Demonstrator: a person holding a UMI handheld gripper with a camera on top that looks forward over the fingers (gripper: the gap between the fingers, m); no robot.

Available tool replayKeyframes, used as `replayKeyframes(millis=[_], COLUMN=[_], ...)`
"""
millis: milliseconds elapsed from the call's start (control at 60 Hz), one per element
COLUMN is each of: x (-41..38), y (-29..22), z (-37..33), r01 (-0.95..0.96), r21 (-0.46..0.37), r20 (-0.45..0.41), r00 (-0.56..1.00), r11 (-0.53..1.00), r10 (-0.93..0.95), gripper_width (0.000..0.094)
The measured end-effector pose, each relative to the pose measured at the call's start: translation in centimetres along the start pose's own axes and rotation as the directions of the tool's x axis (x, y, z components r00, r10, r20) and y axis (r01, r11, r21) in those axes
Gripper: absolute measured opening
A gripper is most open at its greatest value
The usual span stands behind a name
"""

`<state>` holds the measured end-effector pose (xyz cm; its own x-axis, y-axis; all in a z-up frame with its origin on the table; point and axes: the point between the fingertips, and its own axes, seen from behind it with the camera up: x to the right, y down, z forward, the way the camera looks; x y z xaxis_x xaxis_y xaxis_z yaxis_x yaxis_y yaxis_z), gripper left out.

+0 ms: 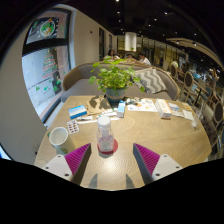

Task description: Pour water

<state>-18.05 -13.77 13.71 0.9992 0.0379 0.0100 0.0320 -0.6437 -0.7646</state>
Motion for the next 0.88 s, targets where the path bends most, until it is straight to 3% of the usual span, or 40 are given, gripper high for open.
replayKeyframes(millis=[200,383,883], x=[0.4,0.2,3.6], y=[-1.6,-3.4,-3.8], z=[-8.1,-12.0,-13.2], r01=[-0.017,-0.037,0.017], r21=[0.005,0.028,0.023], r20=[-0.062,-0.061,-0.077], r00=[0.998,0.997,0.997], r11=[1.0,0.999,1.0], r10=[0.017,0.039,-0.015], gripper_width=[0.0853,0.0855,0.0857])
